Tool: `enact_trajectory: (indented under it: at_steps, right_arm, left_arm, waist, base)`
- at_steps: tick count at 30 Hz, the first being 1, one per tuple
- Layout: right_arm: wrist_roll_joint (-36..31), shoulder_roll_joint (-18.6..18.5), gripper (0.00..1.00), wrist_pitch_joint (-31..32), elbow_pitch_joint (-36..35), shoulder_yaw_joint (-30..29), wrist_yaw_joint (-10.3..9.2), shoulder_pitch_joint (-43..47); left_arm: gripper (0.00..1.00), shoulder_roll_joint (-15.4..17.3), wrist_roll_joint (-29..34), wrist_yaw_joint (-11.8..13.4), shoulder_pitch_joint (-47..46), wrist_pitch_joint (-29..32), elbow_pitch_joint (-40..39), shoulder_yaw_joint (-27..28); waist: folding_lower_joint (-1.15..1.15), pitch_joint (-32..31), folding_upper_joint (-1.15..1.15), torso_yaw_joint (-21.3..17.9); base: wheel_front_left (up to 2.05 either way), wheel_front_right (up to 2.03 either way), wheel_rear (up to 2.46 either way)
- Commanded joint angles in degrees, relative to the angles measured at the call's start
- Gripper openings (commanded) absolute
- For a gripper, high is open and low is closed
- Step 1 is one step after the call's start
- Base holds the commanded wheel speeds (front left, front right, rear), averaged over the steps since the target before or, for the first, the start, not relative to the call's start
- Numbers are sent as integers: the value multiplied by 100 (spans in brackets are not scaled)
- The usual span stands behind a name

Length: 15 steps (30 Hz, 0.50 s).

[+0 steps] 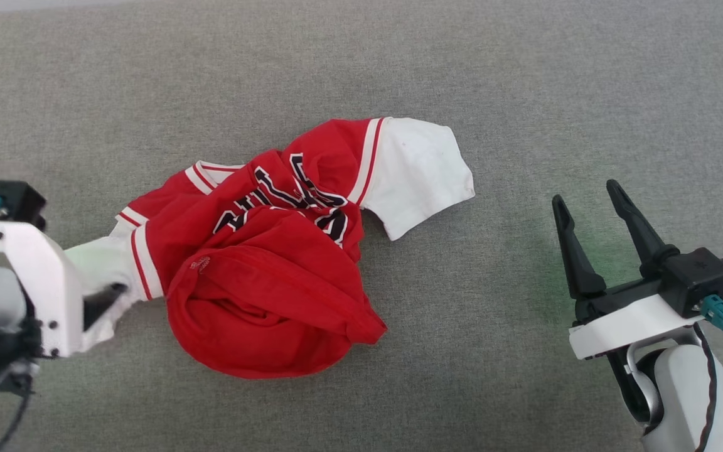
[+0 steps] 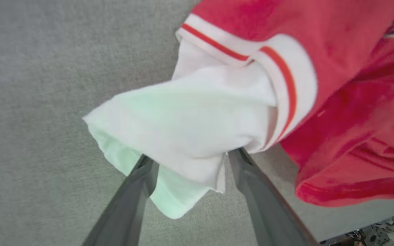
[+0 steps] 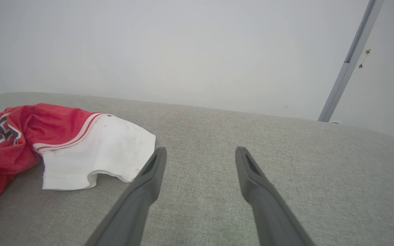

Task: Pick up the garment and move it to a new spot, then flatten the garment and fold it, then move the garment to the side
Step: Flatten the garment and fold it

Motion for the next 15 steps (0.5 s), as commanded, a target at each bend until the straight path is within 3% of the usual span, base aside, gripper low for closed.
enact_trajectory:
  at_steps: [1, 8, 15]
  right_arm:
    - [17, -2, 100, -30, 1, 35, -2, -48]
    - [120, -27, 100, -30, 104, 252, -2, -124]
    - [312, -160, 100, -29, 360, 593, -2, -333]
  left_arm:
    - [100, 96, -35, 57, -95, 33, -44, 59]
    - [100, 140, 2, 50, -197, -101, -22, 186]
    - [100, -187, 332, -154, -109, -1001, -5, 284]
  waist:
    - [0, 1, 0, 6]
    - [0, -55, 0, -13]
    - [0, -205, 0, 150]
  base:
    - [0, 0, 0]
    - [0, 0, 0]
    - [0, 0, 0]
